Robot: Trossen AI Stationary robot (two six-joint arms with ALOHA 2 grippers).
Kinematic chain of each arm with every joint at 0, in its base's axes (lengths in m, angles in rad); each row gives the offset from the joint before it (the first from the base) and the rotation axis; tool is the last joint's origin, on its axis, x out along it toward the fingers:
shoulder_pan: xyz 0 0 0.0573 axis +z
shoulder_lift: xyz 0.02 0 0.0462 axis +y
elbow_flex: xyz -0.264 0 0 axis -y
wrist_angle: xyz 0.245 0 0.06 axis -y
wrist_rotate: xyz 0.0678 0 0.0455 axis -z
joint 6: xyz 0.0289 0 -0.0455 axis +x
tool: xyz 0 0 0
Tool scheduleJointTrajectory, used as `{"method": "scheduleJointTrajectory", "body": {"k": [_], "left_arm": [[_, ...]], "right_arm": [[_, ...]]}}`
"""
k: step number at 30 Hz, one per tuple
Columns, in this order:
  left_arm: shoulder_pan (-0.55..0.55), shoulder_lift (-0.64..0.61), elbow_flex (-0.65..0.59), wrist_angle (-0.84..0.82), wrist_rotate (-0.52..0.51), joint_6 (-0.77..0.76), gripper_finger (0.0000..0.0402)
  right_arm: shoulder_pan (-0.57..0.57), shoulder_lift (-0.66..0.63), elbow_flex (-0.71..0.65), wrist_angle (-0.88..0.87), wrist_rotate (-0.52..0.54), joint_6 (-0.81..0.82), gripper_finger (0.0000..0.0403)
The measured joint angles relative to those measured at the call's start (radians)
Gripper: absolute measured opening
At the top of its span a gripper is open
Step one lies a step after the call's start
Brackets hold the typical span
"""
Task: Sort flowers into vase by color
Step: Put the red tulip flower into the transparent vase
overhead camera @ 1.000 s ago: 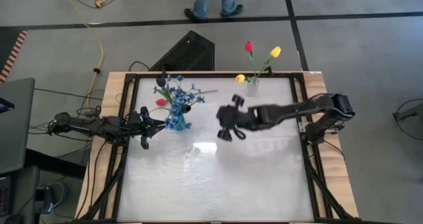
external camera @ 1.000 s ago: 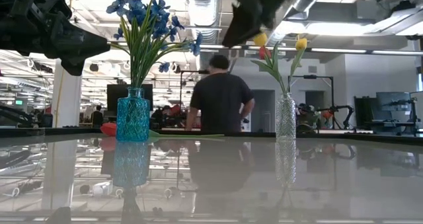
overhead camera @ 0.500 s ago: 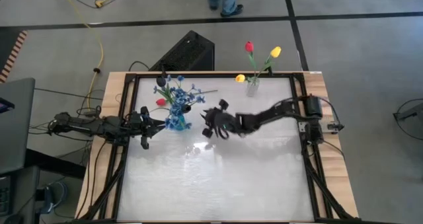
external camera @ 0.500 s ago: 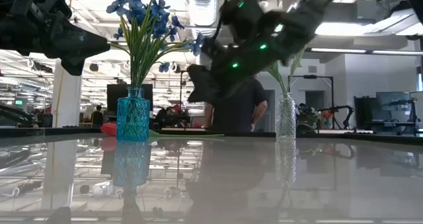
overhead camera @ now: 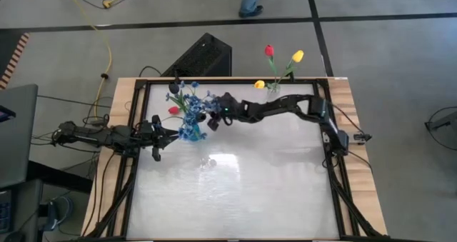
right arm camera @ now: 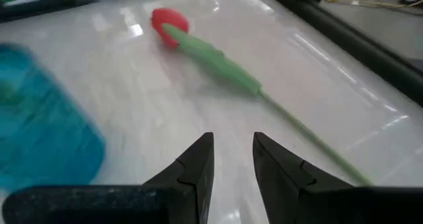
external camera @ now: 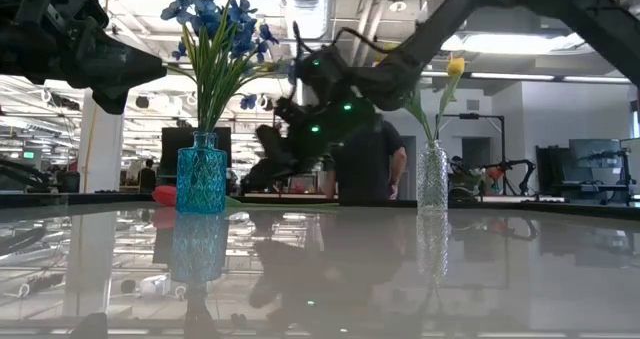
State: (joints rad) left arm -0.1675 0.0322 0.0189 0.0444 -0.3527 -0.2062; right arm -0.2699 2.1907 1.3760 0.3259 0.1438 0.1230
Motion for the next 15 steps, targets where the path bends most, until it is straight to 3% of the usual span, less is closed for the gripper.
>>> {"method": "scheduleJointTrajectory", "body": {"k": [7,15], "left_arm": [[0.0,0.0,0.0,0.0,0.0,0.0,0.0075],[0.0,0.0,0.0,0.0,0.0,0.0,0.0075]], "right_arm": [[-0.008,0.111,0.209,-0.096,0.033,-0.015,0.0136],[-0.02,0.221,0.488,-0.482,0.008,-0.029,0.0169]]}}
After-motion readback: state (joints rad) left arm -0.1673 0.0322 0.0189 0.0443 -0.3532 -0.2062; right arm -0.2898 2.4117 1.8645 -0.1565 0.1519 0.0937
